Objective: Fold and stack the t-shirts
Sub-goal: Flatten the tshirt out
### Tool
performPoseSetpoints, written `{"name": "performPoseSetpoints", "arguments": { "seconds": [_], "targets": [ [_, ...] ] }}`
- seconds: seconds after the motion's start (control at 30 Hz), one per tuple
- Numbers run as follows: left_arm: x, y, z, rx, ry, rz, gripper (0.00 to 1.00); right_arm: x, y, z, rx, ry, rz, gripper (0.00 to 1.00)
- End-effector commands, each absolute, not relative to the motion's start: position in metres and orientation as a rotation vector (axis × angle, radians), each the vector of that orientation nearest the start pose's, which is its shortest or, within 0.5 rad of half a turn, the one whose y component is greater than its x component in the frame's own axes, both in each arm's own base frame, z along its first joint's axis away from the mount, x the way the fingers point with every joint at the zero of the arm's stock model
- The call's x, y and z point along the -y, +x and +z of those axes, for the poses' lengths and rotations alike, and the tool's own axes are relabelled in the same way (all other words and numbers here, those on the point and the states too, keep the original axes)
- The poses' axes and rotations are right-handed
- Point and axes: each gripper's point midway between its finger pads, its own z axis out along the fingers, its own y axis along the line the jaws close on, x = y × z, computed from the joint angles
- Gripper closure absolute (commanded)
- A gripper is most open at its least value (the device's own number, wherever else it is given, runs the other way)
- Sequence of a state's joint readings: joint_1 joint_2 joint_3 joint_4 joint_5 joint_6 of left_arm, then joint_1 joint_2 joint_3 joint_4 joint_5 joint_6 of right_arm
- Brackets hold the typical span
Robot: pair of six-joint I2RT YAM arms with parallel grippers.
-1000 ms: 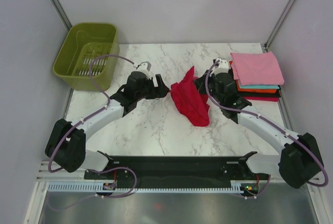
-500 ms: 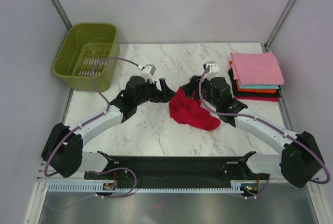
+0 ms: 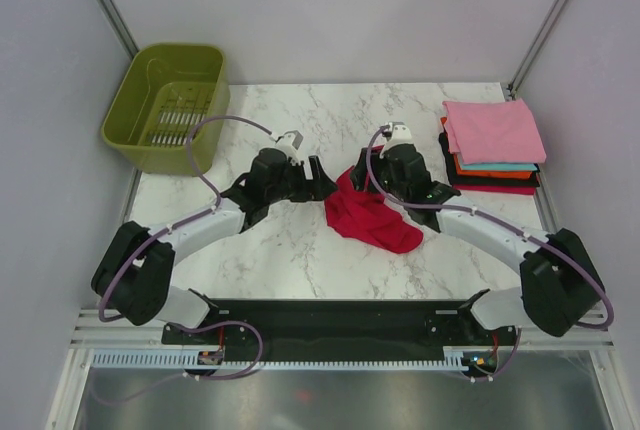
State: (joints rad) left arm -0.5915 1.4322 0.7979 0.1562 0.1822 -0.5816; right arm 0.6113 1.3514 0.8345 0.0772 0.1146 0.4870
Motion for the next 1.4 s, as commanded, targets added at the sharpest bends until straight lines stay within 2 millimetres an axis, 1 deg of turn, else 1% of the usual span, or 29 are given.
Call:
{"name": "performPoseSetpoints", "arguments": {
  "seconds": [0.0, 0.03, 0.07, 0.1, 0.13, 0.17, 0.23, 0.27, 0.33, 0.37, 0.43, 0.47, 0.5, 0.6, 0.63, 0.67, 0.7, 0.73, 0.77, 0.8, 0.83, 0.87, 0.93, 0.97, 1.0, 1.1, 1.23, 1.3, 1.37],
  "targets": [
    [0.258, 0.323, 0.152, -2.110, -0.009, -0.835, 0.13, -0.260, 0.344, 0.151, -2.128, -0.134, 0.631, 0.31],
    [0.252, 0.322, 0.148, -2.113, -0.030, -0.818, 0.13, -0.265, 0.343, 0.144, -2.152, -0.162, 0.636, 0.31],
    [0.245, 0.325, 0.154, -2.089, -0.072, -0.801, 0.13, -0.271, 0.346, 0.147, -2.154, -0.182, 0.637, 0.29],
    [0.242, 0.325, 0.155, -2.084, -0.087, -0.797, 0.12, -0.279, 0.346, 0.136, -2.178, -0.226, 0.622, 0.27],
    [0.239, 0.324, 0.152, -2.088, -0.099, -0.787, 0.12, -0.280, 0.341, 0.126, -2.221, -0.251, 0.601, 0.27],
    [0.237, 0.323, 0.152, -2.085, -0.106, -0.783, 0.12, -0.285, 0.343, 0.127, -2.223, -0.264, 0.600, 0.26],
    [0.231, 0.324, 0.155, -2.069, -0.126, -0.764, 0.12, -0.286, 0.342, 0.111, -2.272, -0.278, 0.562, 0.29],
    [0.231, 0.324, 0.155, -2.066, -0.124, -0.759, 0.11, -0.286, 0.344, 0.106, -2.286, -0.275, 0.544, 0.41],
    [0.232, 0.322, 0.155, -2.067, -0.111, -0.766, 0.08, -0.282, 0.346, 0.100, -2.307, -0.266, 0.508, 0.56],
    [0.236, 0.319, 0.156, -2.072, -0.072, -0.791, 0.01, -0.281, 0.348, 0.102, -2.305, -0.256, 0.499, 0.74],
    [0.248, 0.314, 0.158, -2.085, -0.013, -0.851, 0.00, -0.272, 0.353, 0.107, -2.282, -0.207, 0.445, 0.87],
    [0.252, 0.312, 0.155, -2.089, 0.010, -0.871, 0.00, -0.266, 0.353, 0.116, -2.260, -0.172, 0.437, 0.96],
    [0.257, 0.310, 0.155, -2.086, 0.036, -0.893, 0.00, -0.257, 0.358, 0.121, -2.243, -0.131, 0.421, 1.00],
    [0.278, 0.303, 0.142, -2.137, 0.121, -0.935, 0.05, -0.221, 0.365, 0.140, -2.172, 0.029, 0.388, 1.00],
    [0.291, 0.300, 0.137, -2.163, 0.165, -0.955, 0.09, -0.211, 0.369, 0.147, -2.134, 0.087, 0.388, 1.00],
    [0.296, 0.297, 0.132, -2.190, 0.188, -0.956, 0.11, -0.199, 0.364, 0.152, -2.106, 0.127, 0.396, 1.00],
    [0.305, 0.298, 0.136, -2.188, 0.214, -0.963, 0.12, -0.186, 0.369, 0.158, -2.070, 0.200, 0.405, 1.00],
    [0.315, 0.290, 0.135, -2.199, 0.257, -0.972, 0.14, -0.177, 0.368, 0.159, -2.059, 0.230, 0.399, 1.00],
    [0.319, 0.287, 0.123, -2.236, 0.290, -0.941, 0.17, -0.168, 0.364, 0.162, -2.041, 0.257, 0.398, 1.00],
    [0.323, 0.284, 0.123, -2.244, 0.314, -0.931, 0.19, -0.162, 0.367, 0.166, -2.015, 0.292, 0.407, 1.00],
    [0.333, 0.282, 0.128, -2.232, 0.350, -0.921, 0.21, -0.159, 0.368, 0.168, -2.005, 0.303, 0.407, 1.00],
    [0.334, 0.279, 0.120, -2.264, 0.364, -0.898, 0.21, -0.155, 0.367, 0.169, -1.999, 0.311, 0.405, 1.00],
    [0.341, 0.278, 0.121, -2.267, 0.393, -0.875, 0.24, -0.153, 0.368, 0.170, -1.996, 0.324, 0.408, 1.00],
    [0.339, 0.275, 0.112, -2.309, 0.400, -0.843, 0.25, -0.153, 0.368, 0.169, -1.999, 0.321, 0.410, 1.00],
    [0.342, 0.277, 0.114, -2.309, 0.404, -0.835, 0.27, -0.154, 0.368, 0.169, -2.001, 0.321, 0.413, 1.00],
    [0.343, 0.278, 0.105, -2.344, 0.413, -0.802, 0.29, -0.154, 0.368, 0.169, -2.002, 0.321, 0.417, 1.00],
    [0.337, 0.281, 0.096, -2.384, 0.409, -0.715, 0.31, -0.151, 0.367, 0.169, -1.997, 0.326, 0.412, 1.00],
    [0.331, 0.285, 0.101, -2.368, 0.397, -0.670, 0.32, -0.150, 0.367, 0.172, -1.990, 0.332, 0.411, 1.00],
    [0.328, 0.284, 0.104, -2.356, 0.397, -0.655, 0.37, -0.147, 0.367, 0.173, -1.985, 0.338, 0.408, 1.00]
  ]
}}
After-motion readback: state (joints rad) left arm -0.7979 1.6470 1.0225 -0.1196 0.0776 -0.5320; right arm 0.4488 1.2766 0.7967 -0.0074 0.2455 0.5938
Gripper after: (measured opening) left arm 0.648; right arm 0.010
